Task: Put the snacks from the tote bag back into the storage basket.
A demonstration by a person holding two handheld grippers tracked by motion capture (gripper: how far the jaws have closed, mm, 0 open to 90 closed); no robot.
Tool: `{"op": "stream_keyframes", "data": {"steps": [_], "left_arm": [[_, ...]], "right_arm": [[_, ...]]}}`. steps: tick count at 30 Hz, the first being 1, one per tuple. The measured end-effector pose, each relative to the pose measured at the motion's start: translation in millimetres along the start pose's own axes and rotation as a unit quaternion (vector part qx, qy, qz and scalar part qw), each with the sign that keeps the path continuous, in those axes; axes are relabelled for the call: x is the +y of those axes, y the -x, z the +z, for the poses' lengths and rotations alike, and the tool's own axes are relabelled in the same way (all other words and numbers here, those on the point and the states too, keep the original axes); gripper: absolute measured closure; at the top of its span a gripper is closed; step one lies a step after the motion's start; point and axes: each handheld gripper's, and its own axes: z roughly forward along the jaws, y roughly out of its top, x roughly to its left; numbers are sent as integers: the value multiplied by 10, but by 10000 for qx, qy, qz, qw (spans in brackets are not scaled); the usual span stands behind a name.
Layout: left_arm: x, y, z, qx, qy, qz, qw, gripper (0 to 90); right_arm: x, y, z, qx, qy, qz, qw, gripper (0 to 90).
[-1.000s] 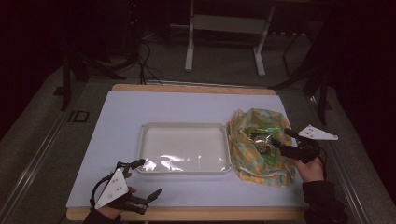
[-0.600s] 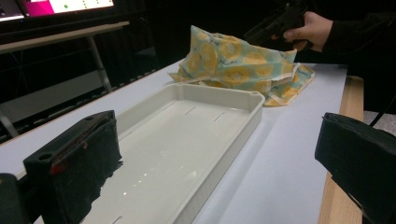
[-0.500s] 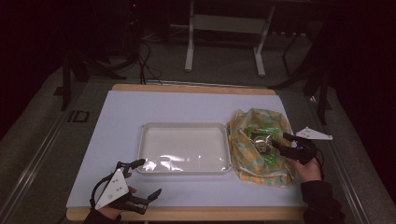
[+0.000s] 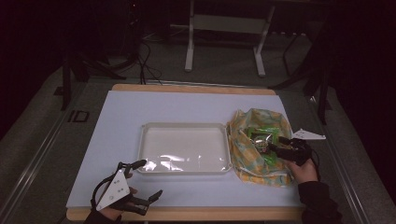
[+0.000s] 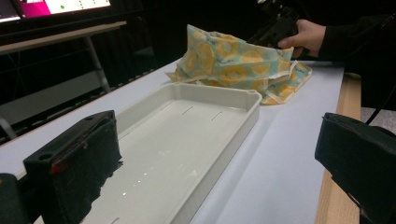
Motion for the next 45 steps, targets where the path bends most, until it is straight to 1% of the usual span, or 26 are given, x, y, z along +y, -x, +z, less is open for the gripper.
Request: {"op": "stream_keyframes", "data": {"steps": [1,5,7,11,13,18,23,26,28,30,33,35,37,44,45], "left_arm": [[1,-1,-3,16,10,-2,10000,5],[2,-5,-7,11,21,-13,10000,5],[3,-3,-4,2,18,-9,10000,5],[3,-2,-6,0,25,4,10000,5],[4,-3,-8,7,34,-11,10000,5],[3,-2,-2,0,24,1,10000,5],[4,-4,-8,12,37,1,10000,5],[4,-4,-6,7,33,6,10000,5],[4,-4,-4,9,29,10,10000,5],[4,-3,-2,10,26,13,10000,5],[4,-4,-4,12,28,9,10000,5],[4,-4,-6,19,28,13,10000,5],[5,-3,-8,22,35,14,10000,5],[4,-6,-7,20,34,12,10000,5],[4,-5,-7,20,36,14,10000,5]], "right_arm": [[-5,3,8,16,-27,35,10000,393],[-22,7,53,-17,-175,118,9998,420],[-31,11,72,13,-243,127,9996,436],[-42,29,107,128,-378,224,9990,477],[-45,32,128,162,-495,304,9982,494],[-35,21,185,197,-756,398,9961,536],[-20,7,224,244,-945,497,9940,629],[4,-19,229,215,-1063,465,9930,690],[19,-38,235,180,-1125,500,9922,747],[35,-69,238,135,-1174,486,9918,815],[59,-118,236,-19,-1199,428,9919,864],[66,-135,231,-76,-1162,483,9920,878],[70,-152,228,-128,-1129,443,9925,884],[112,-162,145,-54,-905,479,9947,891],[121,-166,127,-72,-866,476,9951,891]]}}
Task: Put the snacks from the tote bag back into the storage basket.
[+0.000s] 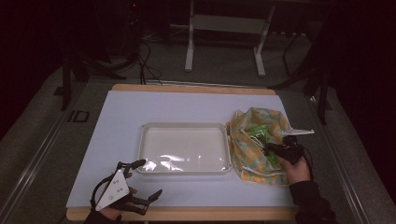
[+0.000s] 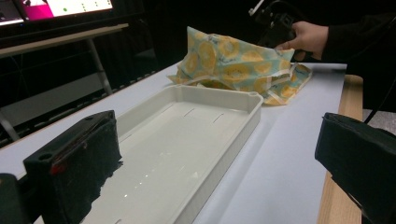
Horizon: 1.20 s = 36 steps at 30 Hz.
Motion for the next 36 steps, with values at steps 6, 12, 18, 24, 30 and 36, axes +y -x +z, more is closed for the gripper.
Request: {"op": "stream_keyframes", "data": {"steps": [6,12,18,24,30,36], "left_arm": [[0,-2,-1,9,-6,-3,10000,5],[-1,-1,1,10,-12,7,10000,5],[-1,0,3,7,-10,7,10000,5],[-2,0,3,4,-16,12,10000,5],[-1,-2,3,3,-12,8,10000,5],[-2,-2,1,13,-12,6,10000,5]], "right_arm": [[46,-41,-111,66,247,-34,9997,892],[88,-65,-214,119,526,-27,9985,894],[116,-81,-297,63,749,-9,9972,895],[112,-82,-371,85,876,71,9961,895],[101,-71,-458,93,995,128,9949,895],[104,-69,-556,40,1117,185,9936,895]]}}
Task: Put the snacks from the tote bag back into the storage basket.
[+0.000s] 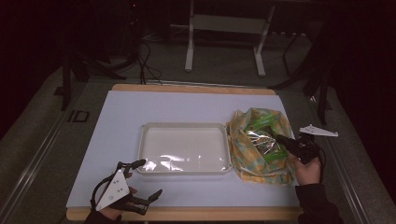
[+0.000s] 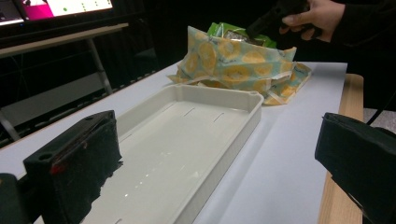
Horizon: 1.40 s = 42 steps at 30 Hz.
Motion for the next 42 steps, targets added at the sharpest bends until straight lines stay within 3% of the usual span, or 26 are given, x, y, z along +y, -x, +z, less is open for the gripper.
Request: {"op": "stream_keyframes", "data": {"steps": [28,42], "left_arm": [[1,1,16,-2,-7,15,10000,5],[5,-3,32,-13,-14,29,10000,5]], "right_arm": [[75,42,-449,-499,575,308,9966,895],[186,18,-621,-555,786,449,9943,895]]}}
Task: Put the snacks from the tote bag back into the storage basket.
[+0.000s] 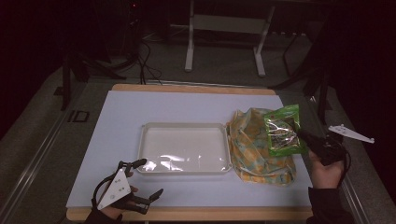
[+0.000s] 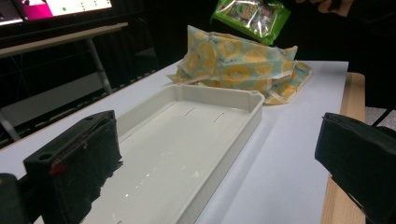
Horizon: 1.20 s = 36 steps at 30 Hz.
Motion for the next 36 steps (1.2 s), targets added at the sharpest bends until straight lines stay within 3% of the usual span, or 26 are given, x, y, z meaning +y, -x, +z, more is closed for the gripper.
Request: {"op": "stream_keyframes", "data": {"steps": [12,36], "left_arm": [[0,7,5,-10,-6,21,10000,5],[3,2,-5,2,13,19,10000,5]], "right_arm": [[151,-196,-44,-43,160,-100,9998,894],[293,-641,115,409,280,-28,9988,894]]}}
